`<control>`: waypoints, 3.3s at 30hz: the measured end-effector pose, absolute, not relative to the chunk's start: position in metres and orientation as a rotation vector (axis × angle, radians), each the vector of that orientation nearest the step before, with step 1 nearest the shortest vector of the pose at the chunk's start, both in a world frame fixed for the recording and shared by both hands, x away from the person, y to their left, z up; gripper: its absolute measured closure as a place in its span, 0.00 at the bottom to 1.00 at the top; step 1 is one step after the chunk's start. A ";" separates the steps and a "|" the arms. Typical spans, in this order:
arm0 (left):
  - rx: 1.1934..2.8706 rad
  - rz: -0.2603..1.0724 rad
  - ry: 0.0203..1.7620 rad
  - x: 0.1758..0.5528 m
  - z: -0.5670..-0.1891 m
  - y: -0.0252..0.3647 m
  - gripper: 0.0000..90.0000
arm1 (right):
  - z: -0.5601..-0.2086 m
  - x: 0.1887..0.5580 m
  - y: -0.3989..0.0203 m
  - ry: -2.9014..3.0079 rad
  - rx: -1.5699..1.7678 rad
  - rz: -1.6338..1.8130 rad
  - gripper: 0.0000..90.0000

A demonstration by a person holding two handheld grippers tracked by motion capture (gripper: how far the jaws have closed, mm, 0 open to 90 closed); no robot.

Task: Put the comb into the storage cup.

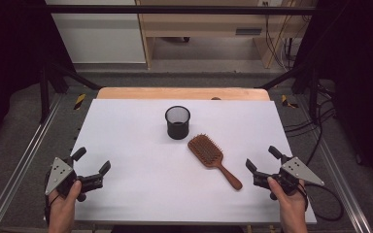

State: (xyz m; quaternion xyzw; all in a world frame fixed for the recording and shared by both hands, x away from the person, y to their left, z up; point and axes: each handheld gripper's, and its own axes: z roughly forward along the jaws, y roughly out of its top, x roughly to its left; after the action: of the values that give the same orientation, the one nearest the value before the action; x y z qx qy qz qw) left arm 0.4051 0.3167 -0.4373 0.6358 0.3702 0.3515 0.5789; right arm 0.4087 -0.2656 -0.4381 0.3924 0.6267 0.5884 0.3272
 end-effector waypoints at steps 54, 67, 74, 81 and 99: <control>1.515 0.832 0.862 0.404 -0.439 0.315 0.01 | -0.378 0.426 -0.213 1.897 1.043 1.338 0.09; 1.519 0.832 0.860 0.404 -0.439 0.315 0.01 | -0.368 0.443 -0.190 2.111 1.038 1.141 0.10; 1.520 0.833 0.859 0.404 -0.439 0.315 0.01 | -0.378 0.452 -0.182 2.206 1.083 1.029 0.10; 1.525 0.832 0.857 0.405 -0.439 0.314 0.02 | -0.385 0.455 -0.177 2.282 1.095 0.939 0.09; 1.538 0.831 0.849 0.405 -0.439 0.312 0.02 | -0.412 0.462 -0.169 2.450 1.206 0.719 0.09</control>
State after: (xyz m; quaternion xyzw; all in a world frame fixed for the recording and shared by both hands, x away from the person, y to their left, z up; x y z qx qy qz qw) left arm 0.4049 0.3124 -0.4395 0.6537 0.3609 0.3530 0.5638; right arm 0.4617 -0.1685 -0.4121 0.4218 0.8567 0.2513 0.1580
